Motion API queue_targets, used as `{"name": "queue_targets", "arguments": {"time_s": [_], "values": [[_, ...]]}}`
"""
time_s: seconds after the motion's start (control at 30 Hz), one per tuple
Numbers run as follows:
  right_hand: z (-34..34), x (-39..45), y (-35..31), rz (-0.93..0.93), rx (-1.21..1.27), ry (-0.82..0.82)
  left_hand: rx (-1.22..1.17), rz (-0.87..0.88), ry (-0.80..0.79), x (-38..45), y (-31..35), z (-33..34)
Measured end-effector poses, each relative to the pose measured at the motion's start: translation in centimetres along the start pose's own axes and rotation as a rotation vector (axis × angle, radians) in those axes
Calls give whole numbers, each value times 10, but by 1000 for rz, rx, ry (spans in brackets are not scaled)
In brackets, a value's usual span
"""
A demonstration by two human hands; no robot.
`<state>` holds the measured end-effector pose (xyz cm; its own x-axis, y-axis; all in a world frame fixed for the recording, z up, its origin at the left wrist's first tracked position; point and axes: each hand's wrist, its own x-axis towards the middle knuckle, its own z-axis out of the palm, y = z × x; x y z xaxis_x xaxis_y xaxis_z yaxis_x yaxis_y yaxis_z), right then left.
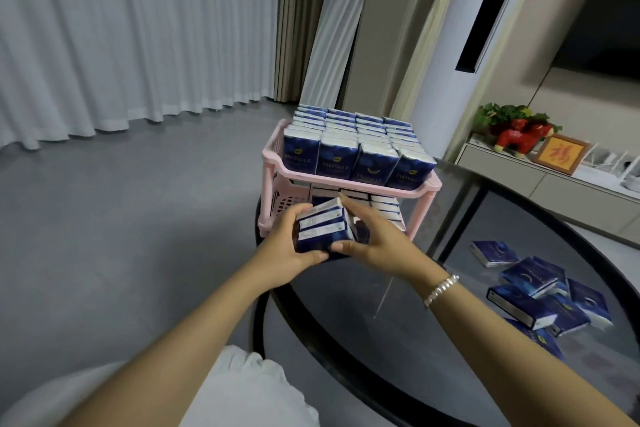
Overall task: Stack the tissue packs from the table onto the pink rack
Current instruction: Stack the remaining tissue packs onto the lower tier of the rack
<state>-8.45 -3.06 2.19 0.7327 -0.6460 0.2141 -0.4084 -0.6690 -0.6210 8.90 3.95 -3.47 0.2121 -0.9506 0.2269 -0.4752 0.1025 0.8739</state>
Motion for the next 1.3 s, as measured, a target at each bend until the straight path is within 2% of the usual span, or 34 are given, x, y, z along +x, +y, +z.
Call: {"name": "queue_targets", "arguments": {"time_s": [0.13, 0.23, 0.3, 0.37, 0.5, 0.57, 0.73, 0.83, 1.0, 1.3], "values": [[13, 24, 8, -10, -234, 2, 269, 28, 50, 16, -5, -3], [19, 39, 16, -13, -303, 42, 320, 24, 47, 27, -8, -2], [22, 49, 22, -3, -212, 56, 325, -1, 35, 35, -10, 0], [23, 57, 24, 17, -21, 41, 363, -33, 10, 41, -11, 4], [21, 68, 28, 52, 78, 3, 493, -100, -34, 46, -8, 11], [21, 72, 33, 44, 30, -4, 495, -111, -36, 48, -6, 14], [22, 73, 41, -71, -418, 23, 513, -165, -68, 49, -10, 21], [18, 71, 45, -88, -562, -25, 471, -194, -71, 48, -7, 21], [19, 62, 51, -109, -667, 84, 495, -213, -83, 46, -2, 21], [27, 50, 42, -12, -677, 60, 366, -241, -14, 33, 0, 30]]}}
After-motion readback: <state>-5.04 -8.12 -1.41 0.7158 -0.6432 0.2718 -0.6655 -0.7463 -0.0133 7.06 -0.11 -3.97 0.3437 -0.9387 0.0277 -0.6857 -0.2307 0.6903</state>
